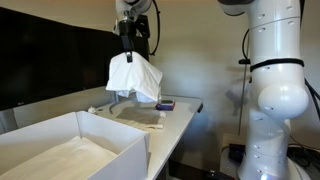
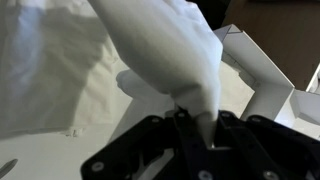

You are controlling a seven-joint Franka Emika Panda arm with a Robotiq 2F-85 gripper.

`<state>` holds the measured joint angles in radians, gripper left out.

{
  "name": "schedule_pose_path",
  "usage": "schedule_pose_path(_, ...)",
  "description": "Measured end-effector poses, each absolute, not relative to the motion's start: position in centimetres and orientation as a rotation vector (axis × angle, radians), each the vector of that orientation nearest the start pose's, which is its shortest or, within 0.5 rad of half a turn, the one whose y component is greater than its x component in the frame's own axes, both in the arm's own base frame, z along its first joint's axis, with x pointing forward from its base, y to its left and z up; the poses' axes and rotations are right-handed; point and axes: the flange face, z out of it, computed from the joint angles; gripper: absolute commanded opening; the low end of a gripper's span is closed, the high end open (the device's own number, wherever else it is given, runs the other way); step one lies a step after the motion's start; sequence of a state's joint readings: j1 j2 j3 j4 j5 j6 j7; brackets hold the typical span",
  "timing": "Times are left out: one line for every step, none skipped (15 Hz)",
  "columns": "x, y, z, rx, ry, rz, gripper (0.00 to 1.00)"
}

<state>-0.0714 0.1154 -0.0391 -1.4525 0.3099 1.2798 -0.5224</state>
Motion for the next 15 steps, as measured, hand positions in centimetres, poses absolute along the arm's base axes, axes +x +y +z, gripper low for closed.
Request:
schedule_pose_path(55.7,-2.0,59.9,-2.681,-0.627,0.249,0.08)
schedule_pose_path(55.8,-2.0,59.8,-2.681,-0.627,0.250,0.09)
schedule_pose_path(55.8,-2.0,59.7,-2.680,-0.626,0.254,0.09)
schedule_pose_path(55.9,-2.1,59.4,-2.679,-0.622,0.260,0.08)
schedule_pose_path(56.1,-2.3,59.0,-2.677,-0.617,0.269,0.08)
schedule_pose_path(56.3,-2.5,58.5,-2.676,-0.610,0.280,0.08)
schedule_pose_path(56.5,-2.7,58.0,-2.674,-0.602,0.293,0.08)
schedule_pose_path(56.7,-3.0,57.4,-2.671,-0.596,0.305,0.08)
schedule_pose_path(56.9,-3.2,56.7,-2.668,-0.589,0.319,0.08)
schedule_pose_path(57.2,-3.3,56.1,-2.664,-0.582,0.334,0.08)
schedule_pose_path(57.4,-3.4,55.4,-2.660,-0.576,0.350,0.08)
schedule_pose_path(57.7,-3.5,54.6,-2.656,-0.571,0.368,0.08)
schedule_pose_path(57.9,-3.6,53.8,-2.652,-0.564,0.388,0.08)
schedule_pose_path(58.0,-3.8,52.8,-2.645,-0.556,0.411,0.08)
schedule_pose_path(58.2,-3.9,51.8,-2.638,-0.548,0.433,0.08)
